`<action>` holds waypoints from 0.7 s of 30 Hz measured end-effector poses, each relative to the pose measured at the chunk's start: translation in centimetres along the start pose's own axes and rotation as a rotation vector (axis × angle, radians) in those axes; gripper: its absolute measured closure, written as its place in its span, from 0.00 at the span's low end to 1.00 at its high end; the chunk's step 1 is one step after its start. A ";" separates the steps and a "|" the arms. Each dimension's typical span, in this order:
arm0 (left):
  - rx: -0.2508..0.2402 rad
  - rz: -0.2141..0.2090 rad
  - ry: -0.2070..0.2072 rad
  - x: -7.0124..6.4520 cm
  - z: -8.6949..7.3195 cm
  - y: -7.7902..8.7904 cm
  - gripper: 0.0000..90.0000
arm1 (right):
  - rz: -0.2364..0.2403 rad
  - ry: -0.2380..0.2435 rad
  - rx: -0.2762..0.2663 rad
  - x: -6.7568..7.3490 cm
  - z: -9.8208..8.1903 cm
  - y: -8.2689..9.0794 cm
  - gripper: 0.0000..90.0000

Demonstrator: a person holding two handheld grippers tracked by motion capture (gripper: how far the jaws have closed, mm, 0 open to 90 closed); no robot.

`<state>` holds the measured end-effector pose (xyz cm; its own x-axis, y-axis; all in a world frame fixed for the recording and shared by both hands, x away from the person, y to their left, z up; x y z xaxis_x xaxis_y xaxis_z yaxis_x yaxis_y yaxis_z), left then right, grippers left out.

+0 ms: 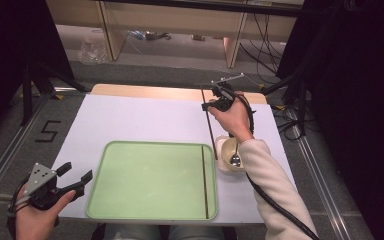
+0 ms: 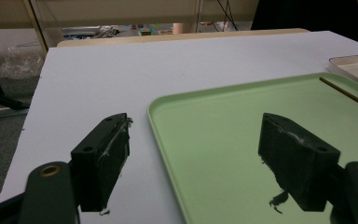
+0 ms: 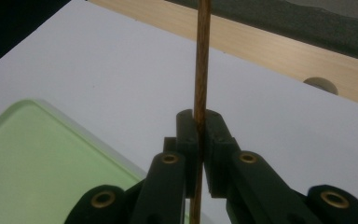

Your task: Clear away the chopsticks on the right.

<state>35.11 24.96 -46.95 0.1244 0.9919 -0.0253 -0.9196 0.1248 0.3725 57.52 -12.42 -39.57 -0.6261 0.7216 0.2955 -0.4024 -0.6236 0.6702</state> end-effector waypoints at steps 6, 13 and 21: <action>0.001 0.001 -0.001 0.0 0.0 0.0 0.27 | -0.007 -0.053 0.016 -0.2 -0.4 0.0 0.97; 0.001 0.001 -0.002 0.0 0.0 0.0 0.27 | -0.010 -0.104 0.014 -0.3 -0.8 -0.1 0.97; -0.004 -0.001 -0.001 0.0 0.0 0.0 0.27 | -0.016 -0.176 0.033 -0.3 -1.4 -0.2 0.97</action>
Point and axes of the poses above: each handheld gripper's, and its own axes: y roughly backward along the jaws, z roughly out of its top, x roughly to its left, the point moved 8 cm from there along -y, roughly forward along the jaws, and after that the axes turned 12 degrees about z, right-handed, at the moved point
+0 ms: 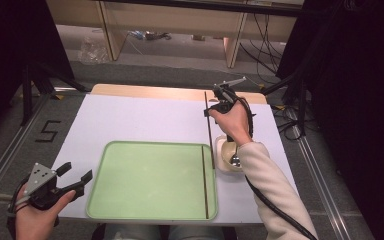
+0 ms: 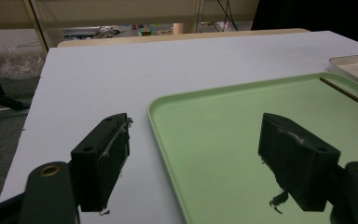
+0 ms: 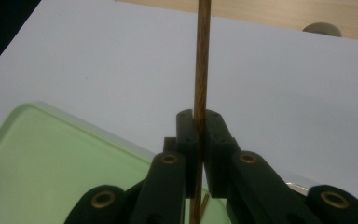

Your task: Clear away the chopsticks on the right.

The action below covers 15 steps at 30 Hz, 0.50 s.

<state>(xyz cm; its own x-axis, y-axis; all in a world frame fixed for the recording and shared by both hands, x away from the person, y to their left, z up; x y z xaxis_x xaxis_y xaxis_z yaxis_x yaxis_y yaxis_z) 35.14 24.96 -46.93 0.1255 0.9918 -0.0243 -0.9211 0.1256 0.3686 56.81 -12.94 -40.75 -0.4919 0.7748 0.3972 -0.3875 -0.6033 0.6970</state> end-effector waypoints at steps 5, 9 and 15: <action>0.005 0.002 -0.002 0.0 0.0 0.0 0.27 | 0.000 0.003 0.016 -0.1 -0.4 -0.1 0.97; 0.005 0.002 -0.001 0.0 0.0 0.0 0.27 | -0.008 -0.013 0.009 -0.2 -0.6 -0.2 0.97; 0.006 0.002 0.000 0.0 0.0 0.0 0.27 | -0.017 -0.085 0.049 0.0 -1.4 -0.3 0.97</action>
Point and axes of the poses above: each handheld gripper's, and its own axes: y roughly backward along the jaws, z roughly out of its top, x roughly to its left, the point moved 8 cm from there along -y, roughly forward along the jaws, and after that the axes turned 12 degrees about z, right-handed, at the moved point
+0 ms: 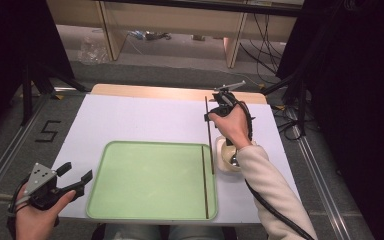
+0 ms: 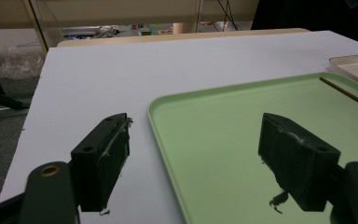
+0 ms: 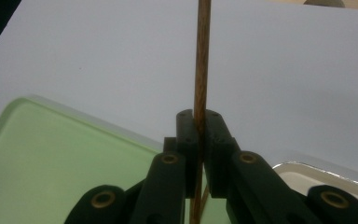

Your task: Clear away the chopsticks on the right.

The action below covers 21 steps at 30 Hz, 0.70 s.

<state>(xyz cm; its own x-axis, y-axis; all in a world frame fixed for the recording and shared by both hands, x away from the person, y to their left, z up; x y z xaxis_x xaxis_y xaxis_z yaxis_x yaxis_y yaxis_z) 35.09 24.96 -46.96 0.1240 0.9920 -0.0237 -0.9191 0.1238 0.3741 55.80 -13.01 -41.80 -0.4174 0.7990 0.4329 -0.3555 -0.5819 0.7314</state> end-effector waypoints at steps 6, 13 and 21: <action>0.000 0.000 0.002 0.0 0.0 0.0 0.27 | -0.007 -0.049 0.010 -0.1 -0.5 -0.2 0.97; 0.001 0.000 0.003 0.0 0.0 0.0 0.27 | -0.010 -0.098 0.021 0.0 -1.1 -0.1 0.97; 0.001 -0.001 0.002 0.0 0.0 0.0 0.27 | -0.018 -0.062 0.024 -0.2 -1.6 -0.4 0.97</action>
Point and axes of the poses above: each handheld gripper's, and its own axes: y roughly backward along the jaws, z roughly out of its top, x roughly to its left, the point moved 8 cm from there along -y, roughly forward along the jaws, and after that the axes turned 12 degrees about z, right-handed, at the moved point
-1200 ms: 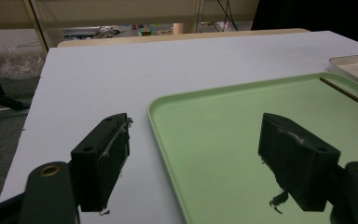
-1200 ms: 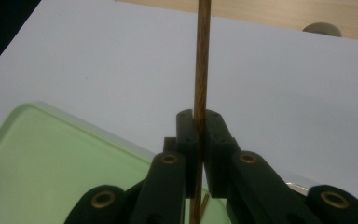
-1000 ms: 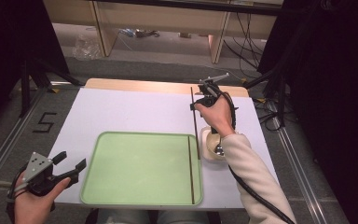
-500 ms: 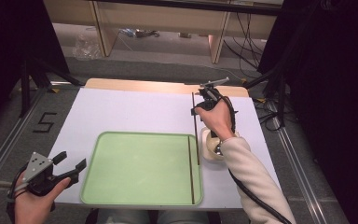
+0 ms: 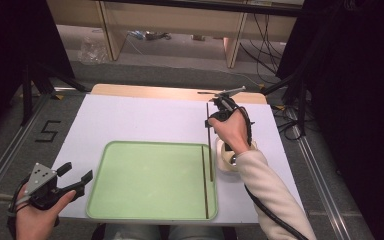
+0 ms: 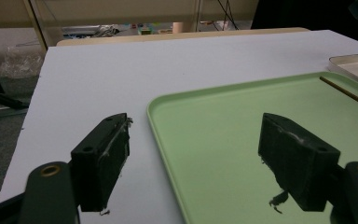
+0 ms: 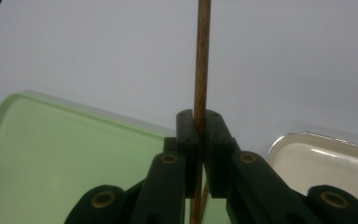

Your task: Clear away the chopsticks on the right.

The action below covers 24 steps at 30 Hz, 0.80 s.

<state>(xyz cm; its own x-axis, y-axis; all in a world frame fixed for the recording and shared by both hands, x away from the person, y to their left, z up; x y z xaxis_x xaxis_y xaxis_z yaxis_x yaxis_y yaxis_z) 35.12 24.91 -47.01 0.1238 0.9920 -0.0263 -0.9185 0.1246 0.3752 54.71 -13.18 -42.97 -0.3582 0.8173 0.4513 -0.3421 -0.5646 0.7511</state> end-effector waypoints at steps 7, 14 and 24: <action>0.000 0.000 -0.001 0.0 0.0 0.0 0.27 | -0.013 -0.063 0.022 0.1 -0.9 -0.4 0.97; 0.001 0.000 -0.001 0.0 0.0 0.0 0.27 | -0.010 -0.033 0.032 -0.2 -1.5 -0.8 0.97; 0.000 -0.002 -0.001 0.0 0.0 0.0 0.27 | -0.017 -0.032 0.047 -0.4 -2.3 -1.1 0.97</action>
<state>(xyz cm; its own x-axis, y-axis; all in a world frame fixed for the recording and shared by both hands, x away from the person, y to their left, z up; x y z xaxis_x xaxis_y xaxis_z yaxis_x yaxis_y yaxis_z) 35.11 24.94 -47.02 0.1260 0.9917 -0.0259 -0.9181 0.1265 0.3756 53.26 -13.17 -45.08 -0.3243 0.8302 0.4534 -0.3064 -0.5456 0.7800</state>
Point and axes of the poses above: each handheld gripper's, and its own axes: y roughly backward along the jaws, z roughly out of its top, x roughly to its left, the point moved 8 cm from there along -y, roughly forward along the jaws, and after that the axes turned 12 degrees about z, right-handed, at the moved point
